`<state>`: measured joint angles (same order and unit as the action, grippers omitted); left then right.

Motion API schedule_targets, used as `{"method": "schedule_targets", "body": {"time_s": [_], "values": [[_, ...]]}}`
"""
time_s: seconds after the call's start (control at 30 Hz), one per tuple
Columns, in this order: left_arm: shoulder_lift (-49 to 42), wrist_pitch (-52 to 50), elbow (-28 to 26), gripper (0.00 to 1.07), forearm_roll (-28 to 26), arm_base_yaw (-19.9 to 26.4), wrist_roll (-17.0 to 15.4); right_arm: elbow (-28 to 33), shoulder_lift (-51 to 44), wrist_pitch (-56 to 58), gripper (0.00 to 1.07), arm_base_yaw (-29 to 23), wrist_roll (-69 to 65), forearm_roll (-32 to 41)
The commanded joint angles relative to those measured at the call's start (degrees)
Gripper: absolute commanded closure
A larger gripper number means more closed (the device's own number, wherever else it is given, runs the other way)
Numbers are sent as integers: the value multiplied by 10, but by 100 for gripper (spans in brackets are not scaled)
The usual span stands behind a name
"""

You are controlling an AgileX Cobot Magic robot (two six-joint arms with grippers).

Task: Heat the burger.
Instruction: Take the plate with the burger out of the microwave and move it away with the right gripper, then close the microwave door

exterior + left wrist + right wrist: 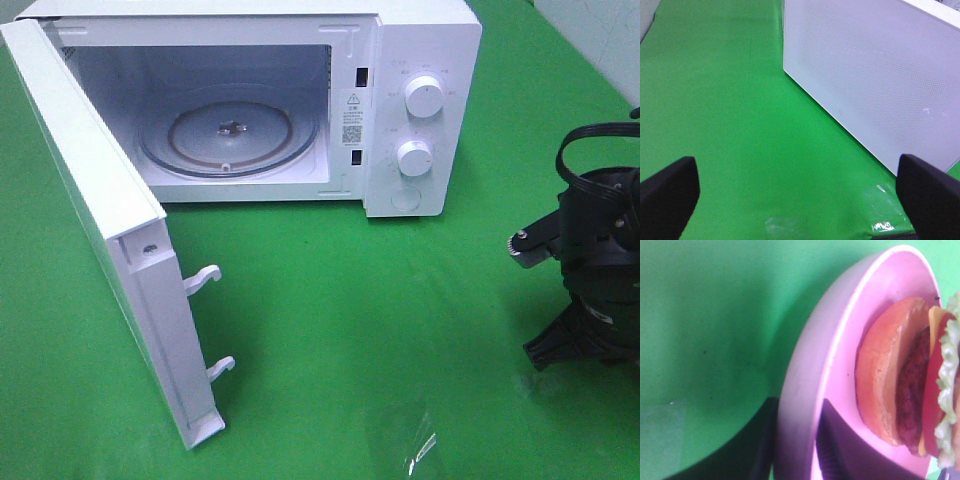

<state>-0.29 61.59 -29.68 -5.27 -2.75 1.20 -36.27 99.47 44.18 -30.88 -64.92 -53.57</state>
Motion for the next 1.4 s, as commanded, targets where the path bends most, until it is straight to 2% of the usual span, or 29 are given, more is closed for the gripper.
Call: {"method": "schedule_targets", "body": {"time_s": [0.03,0.17,0.6,0.63,0.67,0.7,0.73,0.8,0.83,0.87,0.9,0.93,1.03,1.07,1.2,1.4], "values": [[-9,-2,1,6,0,1,2,-3,-2,11,72,2,11,9],[-9,-2,1,6,0,1,2,-3,-22,-3,71,2,40,32],[-9,-2,1,6,0,1,2,-3,-179,-65,68,2,171,123],[-9,-2,1,6,0,1,2,-3,-209,-73,63,2,214,154],[-9,-2,1,6,0,1,2,-3,-209,-73,63,2,214,154],[-9,-2,1,6,0,1,2,-3,-237,-77,56,2,267,193],[-9,-2,1,6,0,1,2,-3,-237,-77,56,2,267,193],[-9,-2,1,6,0,1,2,-3,-288,-75,38,2,373,269],[-9,-2,1,6,0,1,2,-3,-288,-75,38,2,373,269],[-9,-2,1,6,0,1,2,-3,-315,-72,29,2,425,312],[-9,-2,1,6,0,1,2,-3,-315,-72,29,2,425,312],[-9,-2,1,6,0,1,2,-3,-342,-60,24,2,468,358],[-9,-2,1,6,0,1,2,-3,-354,-56,23,2,482,375],[-9,-2,1,6,0,1,2,-3,-382,-42,24,2,502,402],[-9,-2,1,6,0,1,2,-3,-441,2,26,2,523,435],[-9,-2,1,6,0,1,2,-2,-520,84,28,2,524,441]]}}
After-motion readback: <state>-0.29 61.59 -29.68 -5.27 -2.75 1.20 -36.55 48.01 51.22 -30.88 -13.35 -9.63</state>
